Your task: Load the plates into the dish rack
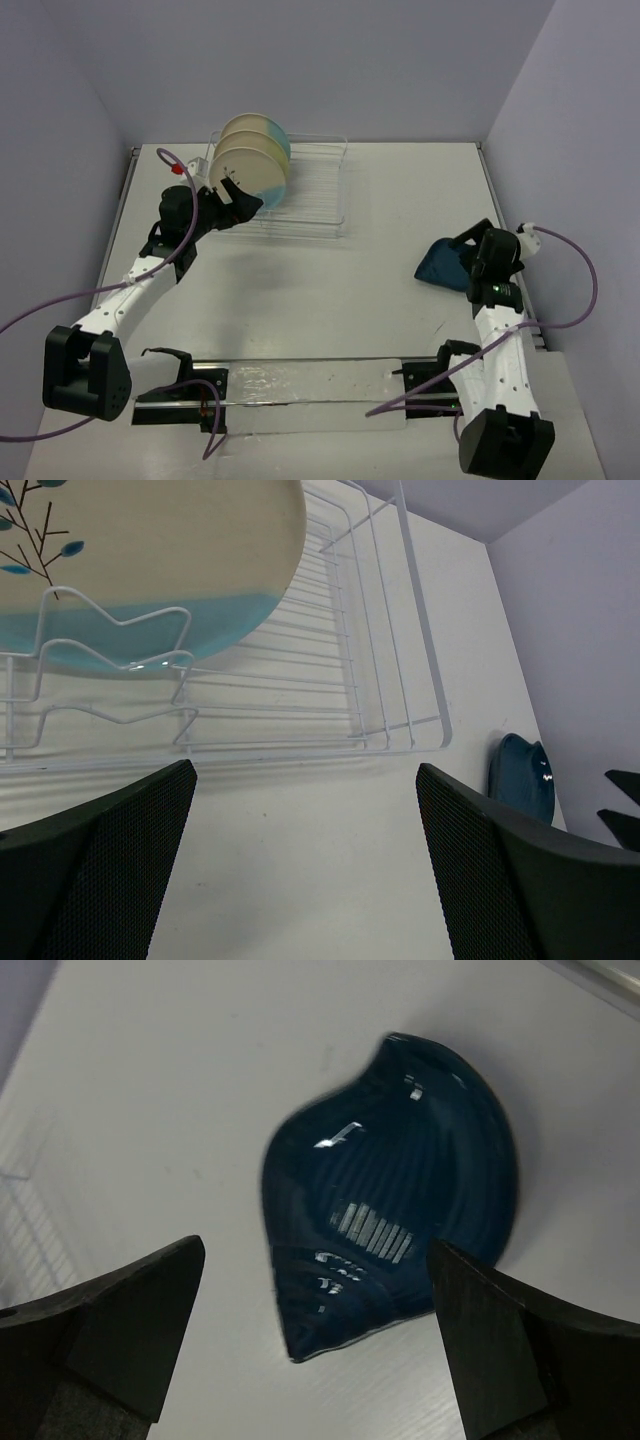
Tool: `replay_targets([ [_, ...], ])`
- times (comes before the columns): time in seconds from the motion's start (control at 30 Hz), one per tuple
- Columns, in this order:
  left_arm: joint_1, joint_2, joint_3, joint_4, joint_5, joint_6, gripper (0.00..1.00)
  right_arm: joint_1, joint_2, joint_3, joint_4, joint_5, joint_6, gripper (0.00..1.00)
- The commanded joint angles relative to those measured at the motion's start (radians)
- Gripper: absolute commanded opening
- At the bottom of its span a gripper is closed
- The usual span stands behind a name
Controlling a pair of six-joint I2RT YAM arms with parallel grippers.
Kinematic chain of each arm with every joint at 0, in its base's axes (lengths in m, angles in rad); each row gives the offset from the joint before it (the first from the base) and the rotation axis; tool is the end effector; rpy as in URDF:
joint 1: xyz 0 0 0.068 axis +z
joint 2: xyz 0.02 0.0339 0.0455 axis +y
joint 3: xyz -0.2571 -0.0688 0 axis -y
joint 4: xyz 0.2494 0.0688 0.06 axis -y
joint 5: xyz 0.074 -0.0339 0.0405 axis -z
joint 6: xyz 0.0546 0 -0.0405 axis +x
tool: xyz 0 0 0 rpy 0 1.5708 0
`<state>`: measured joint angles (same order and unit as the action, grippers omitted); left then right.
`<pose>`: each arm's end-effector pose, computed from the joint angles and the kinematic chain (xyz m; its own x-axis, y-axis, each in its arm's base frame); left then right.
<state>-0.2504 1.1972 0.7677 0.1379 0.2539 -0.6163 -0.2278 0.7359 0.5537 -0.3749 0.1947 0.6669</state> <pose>0.2867 -0.0875 0.2671 -0.5006 -0.4495 -0.7398 0.2249 0.7578 -0.6125 0.1865 -0.0541 0.2324 -0.1687 0.6621 -0.7302 0.6184 0.6480 0.4446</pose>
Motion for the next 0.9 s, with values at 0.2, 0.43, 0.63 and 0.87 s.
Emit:
replay_targets([
  [0.2, -0.005, 0.013, 0.056, 0.036, -0.024, 0.026, 0.99, -0.183, 0.090, -0.123, -0.069, -0.089, 0.022, 1.00],
  [0.43, -0.004, 0.034, 0.057, 0.037, -0.042, 0.023, 0.99, -0.214, 0.202, -0.172, 0.054, -0.158, 0.040, 0.99],
  [0.63, -0.004, 0.048, 0.061, 0.023, -0.065, 0.023, 0.99, -0.214, 0.326, -0.176, 0.133, -0.232, 0.042, 0.79],
  [0.87, -0.004, 0.037, 0.053, 0.028, -0.069, 0.022, 0.99, -0.216, 0.346, -0.202, 0.172, -0.224, 0.079, 0.40],
])
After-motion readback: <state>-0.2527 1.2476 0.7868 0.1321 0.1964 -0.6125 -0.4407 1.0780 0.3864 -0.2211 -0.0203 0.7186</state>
